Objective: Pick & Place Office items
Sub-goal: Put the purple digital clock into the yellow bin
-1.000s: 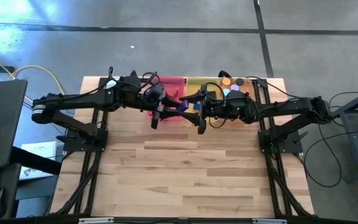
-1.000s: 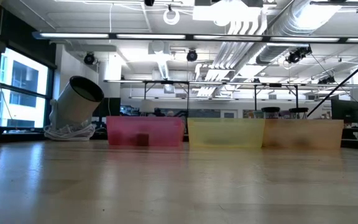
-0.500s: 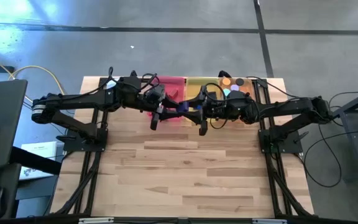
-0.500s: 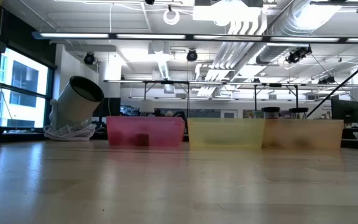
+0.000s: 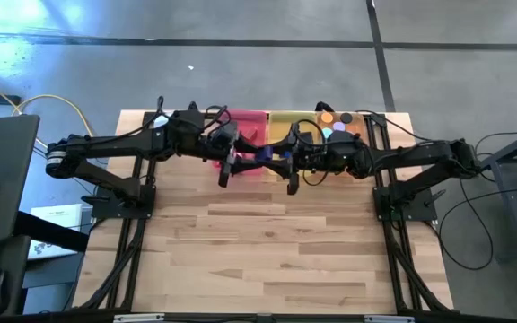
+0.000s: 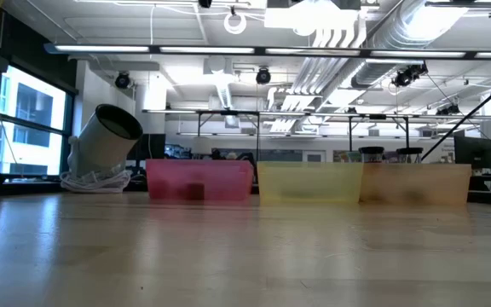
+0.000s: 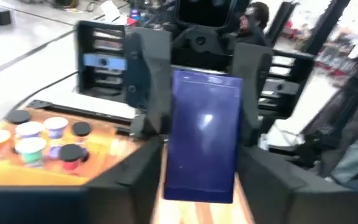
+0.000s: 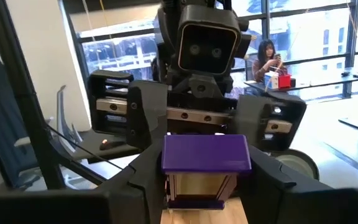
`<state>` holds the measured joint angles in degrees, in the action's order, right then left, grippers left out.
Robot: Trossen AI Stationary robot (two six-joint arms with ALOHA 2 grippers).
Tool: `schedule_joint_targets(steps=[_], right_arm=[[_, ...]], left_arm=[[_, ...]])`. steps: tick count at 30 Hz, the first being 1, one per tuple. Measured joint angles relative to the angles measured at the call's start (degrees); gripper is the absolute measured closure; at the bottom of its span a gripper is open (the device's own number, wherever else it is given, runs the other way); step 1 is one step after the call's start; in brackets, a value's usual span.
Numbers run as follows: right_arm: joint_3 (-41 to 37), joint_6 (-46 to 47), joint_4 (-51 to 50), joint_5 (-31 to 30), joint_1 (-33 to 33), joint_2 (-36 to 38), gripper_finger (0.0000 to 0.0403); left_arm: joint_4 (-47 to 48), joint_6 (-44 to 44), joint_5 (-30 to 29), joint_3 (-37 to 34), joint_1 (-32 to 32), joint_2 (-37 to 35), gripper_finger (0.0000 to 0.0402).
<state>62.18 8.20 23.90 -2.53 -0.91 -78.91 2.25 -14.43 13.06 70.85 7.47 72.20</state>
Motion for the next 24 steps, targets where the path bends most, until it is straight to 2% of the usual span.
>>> schedule_joint_targets(steps=[5, 9, 15, 24], right_arm=[[0.02, -0.08, -0.56, -0.05, 0.00, 0.00, 0.0255], [0.02, 1.75, -3.28, -0.24, 0.02, 0.37, 0.0255], [-0.04, 5.46, -12.79, -3.42, -0.05, 1.05, 0.0256], [-0.09, 14.57, -25.22, -3.20, -4.16, 1.88, 0.0256]], left_arm=[[0.26, 1.90, -0.59, -0.04, 0.08, 0.04, 0.0110], [1.25, 2.30, -0.37, -0.04, 0.06, 0.07, 0.0063], [5.93, 2.13, 0.17, 0.04, 0.03, 0.02, 0.0052], [17.78, 1.22, 0.28, 0.02, 2.46, 0.00, 0.0050]])
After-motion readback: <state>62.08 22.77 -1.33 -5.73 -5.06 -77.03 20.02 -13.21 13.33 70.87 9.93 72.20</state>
